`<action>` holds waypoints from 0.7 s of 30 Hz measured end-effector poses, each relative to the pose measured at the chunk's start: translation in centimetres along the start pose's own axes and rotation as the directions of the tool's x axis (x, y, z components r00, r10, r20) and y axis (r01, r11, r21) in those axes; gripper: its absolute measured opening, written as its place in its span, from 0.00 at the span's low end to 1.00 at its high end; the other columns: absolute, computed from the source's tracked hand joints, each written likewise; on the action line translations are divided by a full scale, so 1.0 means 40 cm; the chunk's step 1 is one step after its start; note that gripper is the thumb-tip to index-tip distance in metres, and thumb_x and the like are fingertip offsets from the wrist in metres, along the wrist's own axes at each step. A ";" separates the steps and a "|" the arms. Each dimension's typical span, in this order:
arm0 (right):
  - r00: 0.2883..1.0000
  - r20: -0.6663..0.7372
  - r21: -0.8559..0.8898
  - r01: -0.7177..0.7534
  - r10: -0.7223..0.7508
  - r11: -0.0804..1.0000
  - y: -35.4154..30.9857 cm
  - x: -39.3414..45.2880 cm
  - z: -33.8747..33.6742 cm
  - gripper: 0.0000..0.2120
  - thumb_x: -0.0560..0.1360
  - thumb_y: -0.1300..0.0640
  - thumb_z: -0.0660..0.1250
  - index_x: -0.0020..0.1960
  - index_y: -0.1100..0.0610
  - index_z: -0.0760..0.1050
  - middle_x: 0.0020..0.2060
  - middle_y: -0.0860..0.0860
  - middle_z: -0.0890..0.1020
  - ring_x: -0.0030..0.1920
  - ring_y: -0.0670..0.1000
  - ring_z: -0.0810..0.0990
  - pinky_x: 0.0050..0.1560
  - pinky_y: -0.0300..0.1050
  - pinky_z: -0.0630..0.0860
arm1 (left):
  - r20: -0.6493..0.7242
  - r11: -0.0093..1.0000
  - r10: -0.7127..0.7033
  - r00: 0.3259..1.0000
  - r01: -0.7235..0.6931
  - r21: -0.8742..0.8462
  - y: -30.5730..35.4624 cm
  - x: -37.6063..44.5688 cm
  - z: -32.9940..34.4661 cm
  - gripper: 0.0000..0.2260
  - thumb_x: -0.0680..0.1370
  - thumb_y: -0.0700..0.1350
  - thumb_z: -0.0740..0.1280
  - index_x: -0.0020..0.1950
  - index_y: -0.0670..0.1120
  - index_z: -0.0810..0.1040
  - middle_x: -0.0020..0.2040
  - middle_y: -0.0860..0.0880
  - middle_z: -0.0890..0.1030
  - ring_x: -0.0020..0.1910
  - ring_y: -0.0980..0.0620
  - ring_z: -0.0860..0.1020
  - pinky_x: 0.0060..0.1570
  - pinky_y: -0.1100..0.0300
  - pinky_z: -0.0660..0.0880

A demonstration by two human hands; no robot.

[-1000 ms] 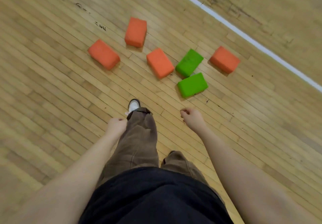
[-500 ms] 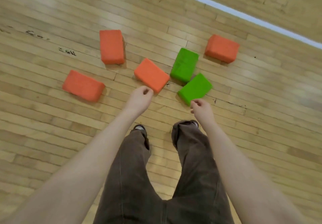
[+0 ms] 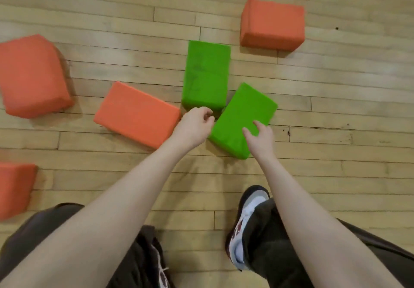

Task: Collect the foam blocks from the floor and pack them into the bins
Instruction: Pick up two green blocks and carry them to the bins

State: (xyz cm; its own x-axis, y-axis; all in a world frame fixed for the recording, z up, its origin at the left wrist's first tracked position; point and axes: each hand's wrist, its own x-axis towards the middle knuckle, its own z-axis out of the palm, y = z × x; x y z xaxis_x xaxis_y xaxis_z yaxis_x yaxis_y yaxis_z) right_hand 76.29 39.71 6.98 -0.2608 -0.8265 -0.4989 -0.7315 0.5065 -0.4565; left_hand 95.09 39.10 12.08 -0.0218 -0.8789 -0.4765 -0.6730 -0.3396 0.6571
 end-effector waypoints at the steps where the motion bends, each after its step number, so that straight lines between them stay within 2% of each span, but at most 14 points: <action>1: 0.999 -0.035 -0.030 -0.016 0.015 0.999 0.030 0.032 0.025 0.30 0.75 0.47 0.66 0.72 0.59 0.65 0.67 0.61 0.69 0.66 0.61 0.68 0.65 0.52 0.65 | 0.017 0.998 0.035 0.999 -0.036 0.051 -0.020 0.043 0.048 0.15 0.79 0.45 0.60 0.65 0.43 0.74 0.61 0.42 0.77 0.60 0.44 0.74 0.60 0.56 0.70; 3: 0.992 -0.118 -0.096 -0.058 0.047 0.994 0.078 0.080 0.070 0.38 0.73 0.41 0.67 0.74 0.60 0.59 0.69 0.61 0.64 0.68 0.62 0.65 0.65 0.54 0.64 | 0.063 0.971 0.102 0.993 -0.113 0.211 -0.056 0.110 0.132 0.18 0.79 0.48 0.60 0.69 0.45 0.70 0.66 0.42 0.72 0.64 0.41 0.71 0.63 0.50 0.68; 6: 0.978 -0.179 -0.114 -0.129 0.107 0.985 0.129 0.108 0.127 0.47 0.70 0.36 0.67 0.75 0.64 0.53 0.72 0.62 0.59 0.71 0.62 0.60 0.69 0.55 0.58 | 0.152 0.870 0.144 0.978 -0.198 0.452 -0.101 0.158 0.224 0.25 0.79 0.52 0.59 0.75 0.49 0.59 0.75 0.46 0.59 0.70 0.42 0.61 0.66 0.48 0.61; 10: 0.969 -0.195 0.003 -0.153 0.151 0.988 0.157 0.112 0.168 0.48 0.68 0.34 0.67 0.74 0.64 0.54 0.72 0.62 0.58 0.71 0.61 0.58 0.69 0.55 0.55 | 0.204 0.747 0.190 0.960 -0.276 0.604 -0.145 0.164 0.280 0.30 0.79 0.57 0.57 0.77 0.50 0.50 0.78 0.47 0.48 0.73 0.44 0.57 0.68 0.49 0.57; 14: 0.970 -0.231 0.112 -0.054 0.079 0.992 0.157 0.097 0.168 0.46 0.68 0.37 0.70 0.75 0.58 0.53 0.72 0.61 0.57 0.71 0.61 0.59 0.69 0.58 0.57 | 0.173 0.692 0.234 0.957 -0.289 0.662 -0.166 0.169 0.269 0.31 0.79 0.59 0.56 0.77 0.50 0.48 0.78 0.46 0.48 0.74 0.45 0.55 0.69 0.49 0.54; 16: 0.972 -0.232 0.198 0.019 0.028 0.980 0.161 0.079 0.167 0.44 0.70 0.40 0.70 0.76 0.54 0.52 0.72 0.60 0.56 0.71 0.58 0.59 0.70 0.54 0.58 | 0.175 0.667 0.243 0.954 -0.295 0.684 -0.175 0.178 0.250 0.31 0.79 0.60 0.54 0.77 0.51 0.49 0.78 0.47 0.50 0.74 0.44 0.53 0.68 0.48 0.53; 18: 0.983 -0.185 0.345 0.069 -0.004 0.936 0.163 0.058 0.169 0.42 0.73 0.45 0.69 0.77 0.50 0.48 0.74 0.56 0.55 0.71 0.50 0.58 0.68 0.44 0.57 | 0.187 0.664 0.238 0.953 -0.300 0.685 -0.186 0.180 0.237 0.30 0.79 0.61 0.53 0.77 0.54 0.48 0.78 0.48 0.48 0.74 0.42 0.52 0.68 0.47 0.51; 21: 0.972 -0.223 0.443 0.164 -0.069 0.881 0.154 0.034 0.181 0.38 0.76 0.51 0.66 0.78 0.50 0.46 0.73 0.50 0.58 0.66 0.38 0.57 0.70 0.41 0.56 | 0.214 0.668 0.241 0.947 -0.321 0.671 -0.197 0.179 0.228 0.29 0.79 0.61 0.52 0.77 0.55 0.47 0.78 0.50 0.45 0.74 0.42 0.50 0.68 0.47 0.50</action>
State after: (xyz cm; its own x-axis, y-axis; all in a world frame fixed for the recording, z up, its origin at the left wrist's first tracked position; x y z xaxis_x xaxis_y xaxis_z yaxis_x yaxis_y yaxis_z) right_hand 76.00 43.47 -1.85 -0.3434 -0.8934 -0.2897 -0.4083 0.4198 -0.8106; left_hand 93.52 38.53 -1.84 -0.3407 -0.8424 -0.4174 -0.9387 0.2802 0.2007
